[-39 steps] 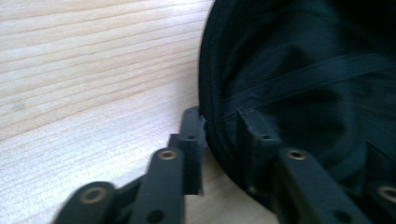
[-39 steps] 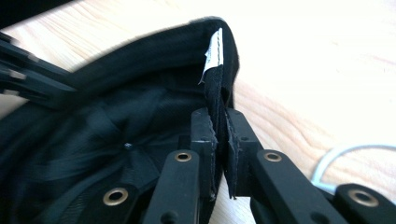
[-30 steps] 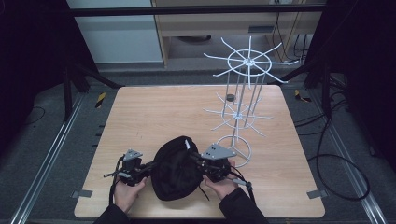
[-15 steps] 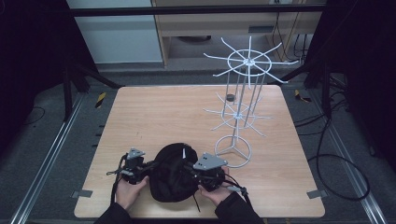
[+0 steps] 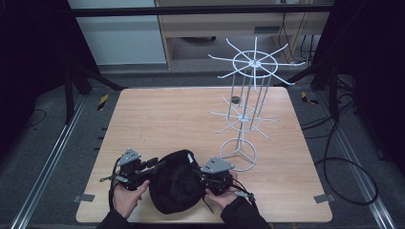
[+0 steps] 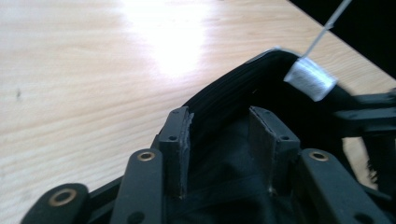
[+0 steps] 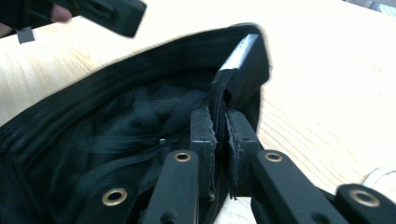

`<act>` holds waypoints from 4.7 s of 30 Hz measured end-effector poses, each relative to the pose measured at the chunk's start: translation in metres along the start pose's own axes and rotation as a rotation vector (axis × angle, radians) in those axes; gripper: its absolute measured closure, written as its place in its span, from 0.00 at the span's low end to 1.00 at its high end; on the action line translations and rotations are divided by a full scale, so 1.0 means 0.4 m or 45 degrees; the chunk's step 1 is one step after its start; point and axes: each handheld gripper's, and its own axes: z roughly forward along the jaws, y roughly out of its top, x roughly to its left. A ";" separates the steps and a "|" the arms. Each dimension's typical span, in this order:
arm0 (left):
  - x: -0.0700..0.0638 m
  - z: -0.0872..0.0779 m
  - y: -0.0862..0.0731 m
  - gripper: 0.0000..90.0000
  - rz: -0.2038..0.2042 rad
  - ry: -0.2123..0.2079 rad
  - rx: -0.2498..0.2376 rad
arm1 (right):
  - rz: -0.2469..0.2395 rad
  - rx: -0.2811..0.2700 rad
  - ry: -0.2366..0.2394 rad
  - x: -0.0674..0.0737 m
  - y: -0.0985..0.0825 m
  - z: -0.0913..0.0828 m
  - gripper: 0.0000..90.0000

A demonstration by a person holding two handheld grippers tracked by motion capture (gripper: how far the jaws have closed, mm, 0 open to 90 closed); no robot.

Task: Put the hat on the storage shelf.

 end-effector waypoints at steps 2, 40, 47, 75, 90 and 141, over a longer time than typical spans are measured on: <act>-0.015 0.000 0.007 0.63 0.001 -0.022 -0.004 | -0.005 0.000 0.003 0.004 -0.001 0.000 0.92; -0.103 0.132 0.031 0.74 -0.141 -0.064 0.107 | -0.098 0.027 0.130 0.053 -0.011 0.029 0.91; -0.105 0.131 0.031 0.88 -0.126 -0.060 0.133 | -0.091 0.034 0.160 0.061 -0.013 0.034 0.85; -0.139 0.000 0.103 0.92 -0.019 -0.187 -0.137 | 0.146 -0.123 0.178 -0.058 -0.008 -0.077 0.48; -0.199 -0.029 0.111 0.92 0.120 -0.274 -0.200 | 0.218 -0.140 0.309 -0.054 -0.002 -0.050 0.86; -0.141 -0.098 0.143 0.90 0.091 -0.252 -0.368 | -0.041 -0.093 0.260 0.017 0.005 -0.044 0.44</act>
